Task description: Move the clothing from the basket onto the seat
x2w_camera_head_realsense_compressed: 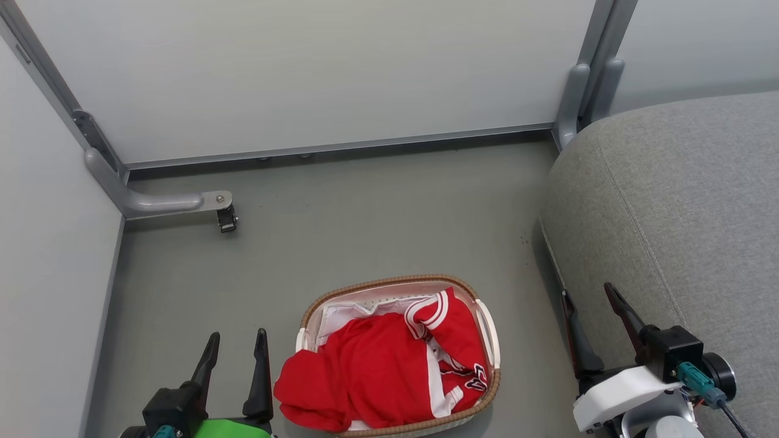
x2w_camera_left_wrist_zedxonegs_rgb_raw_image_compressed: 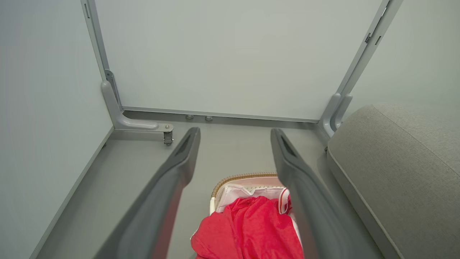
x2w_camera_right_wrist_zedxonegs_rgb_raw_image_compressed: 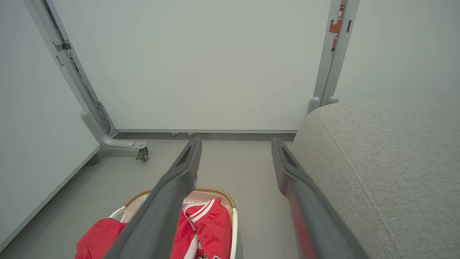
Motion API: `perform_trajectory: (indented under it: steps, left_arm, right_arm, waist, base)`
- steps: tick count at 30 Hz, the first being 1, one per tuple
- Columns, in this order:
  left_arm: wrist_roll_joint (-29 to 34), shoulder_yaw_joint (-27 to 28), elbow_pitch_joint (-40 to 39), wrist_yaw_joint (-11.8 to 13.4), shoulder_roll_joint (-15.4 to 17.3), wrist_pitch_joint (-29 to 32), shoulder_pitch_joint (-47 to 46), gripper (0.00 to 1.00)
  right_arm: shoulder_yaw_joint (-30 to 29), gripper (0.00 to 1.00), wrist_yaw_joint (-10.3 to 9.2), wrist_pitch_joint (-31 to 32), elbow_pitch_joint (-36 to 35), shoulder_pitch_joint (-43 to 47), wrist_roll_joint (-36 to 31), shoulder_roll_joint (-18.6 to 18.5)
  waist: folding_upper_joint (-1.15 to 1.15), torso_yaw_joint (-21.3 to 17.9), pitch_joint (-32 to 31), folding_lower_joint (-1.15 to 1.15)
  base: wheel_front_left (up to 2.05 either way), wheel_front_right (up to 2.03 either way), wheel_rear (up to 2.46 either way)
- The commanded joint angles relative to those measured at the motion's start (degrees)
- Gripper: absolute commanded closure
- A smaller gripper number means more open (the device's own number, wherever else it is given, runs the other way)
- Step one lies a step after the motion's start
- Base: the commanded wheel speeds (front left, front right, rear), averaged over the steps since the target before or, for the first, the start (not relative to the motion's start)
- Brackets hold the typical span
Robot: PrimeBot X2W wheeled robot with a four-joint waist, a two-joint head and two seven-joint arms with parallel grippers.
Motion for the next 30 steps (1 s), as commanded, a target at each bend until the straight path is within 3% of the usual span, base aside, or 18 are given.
perform_trajectory:
  steps: [1, 20, 30]
  left_arm:
    - [0.4, 0.0, 0.0, 0.0, 0.4, -0.2, 0.6, 0.0]
    - [0.5, -0.5, -0.5, 0.0, 0.4, -0.2, 0.7, 0.0]
    - [3.9, -2.8, -0.1, -0.8, 0.4, -0.1, -3.6, 0.0]
  right_arm:
    - [-0.1, 0.0, 0.02, -0.3, 0.2, 0.4, -0.1, -0.3]
    - [0.0, 0.0, 0.02, -0.3, -0.4, 0.4, 0.1, -0.3]
    - [-1.4, 0.0, 0.01, -0.2, -2.9, -2.1, -0.9, -0.3]
  waist:
    - [0.0, 0.0, 0.0, 0.0]
    - [0.0, -0.1, 0.9, 0.0]
    - [0.0, -0.1, 7.0, 0.0]
  base:
    - [0.0, 0.0, 0.0]
    - [0.0, 0.0, 0.0]
    - [0.0, 0.0, 0.0]
